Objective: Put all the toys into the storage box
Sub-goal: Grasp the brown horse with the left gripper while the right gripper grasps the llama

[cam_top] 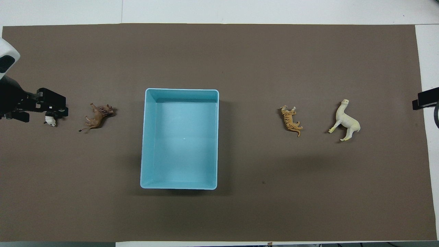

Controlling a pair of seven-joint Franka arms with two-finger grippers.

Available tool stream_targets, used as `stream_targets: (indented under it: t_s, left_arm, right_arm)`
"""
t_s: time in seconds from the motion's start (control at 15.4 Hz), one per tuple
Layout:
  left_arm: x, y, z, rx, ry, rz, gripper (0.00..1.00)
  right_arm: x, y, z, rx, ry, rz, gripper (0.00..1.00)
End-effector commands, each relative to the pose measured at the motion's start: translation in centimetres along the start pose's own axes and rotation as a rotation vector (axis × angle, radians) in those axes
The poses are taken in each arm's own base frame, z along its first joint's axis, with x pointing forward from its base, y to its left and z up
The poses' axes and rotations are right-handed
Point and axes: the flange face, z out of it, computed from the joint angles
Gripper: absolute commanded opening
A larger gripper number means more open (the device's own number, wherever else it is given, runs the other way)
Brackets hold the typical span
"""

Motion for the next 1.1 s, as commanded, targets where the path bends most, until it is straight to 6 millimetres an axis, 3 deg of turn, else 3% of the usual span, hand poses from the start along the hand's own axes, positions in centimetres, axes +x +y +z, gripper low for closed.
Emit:
stream_targets:
  t_s: [0.0, 0.52, 0.71, 0.91, 1.04]
  left_arm:
    - [0.0, -0.3, -0.7, 0.001, 0.023, 0.017, 1.0]
    - [0.1, -0.9, -0.5, -0.005, 0.038, -0.001, 1.0]
    - [-0.7, -1.1, 3.1, -0.005, 0.087, -0.006, 1.0]
    - [-1.1, -0.7, 9.6, -0.011, 0.189, -0.006, 1.0]
    - [-0.3, -1.3, 12.1, -0.016, 0.217, -0.023, 1.0]
  right_arm:
    - [-0.3, 0.0, 0.0, 0.004, 0.008, -0.014, 1.0]
    - [-0.6, -0.5, 0.9, 0.004, -0.01, -0.07, 1.0]
    - [-0.7, -0.9, 4.7, 0.009, -0.026, -0.183, 1.0]
    - [-1.3, -1.2, 10.2, 0.006, -0.006, -0.337, 1.0]
    - [-0.8, -2.5, 14.3, 0.004, 0.005, -0.46, 1.0]
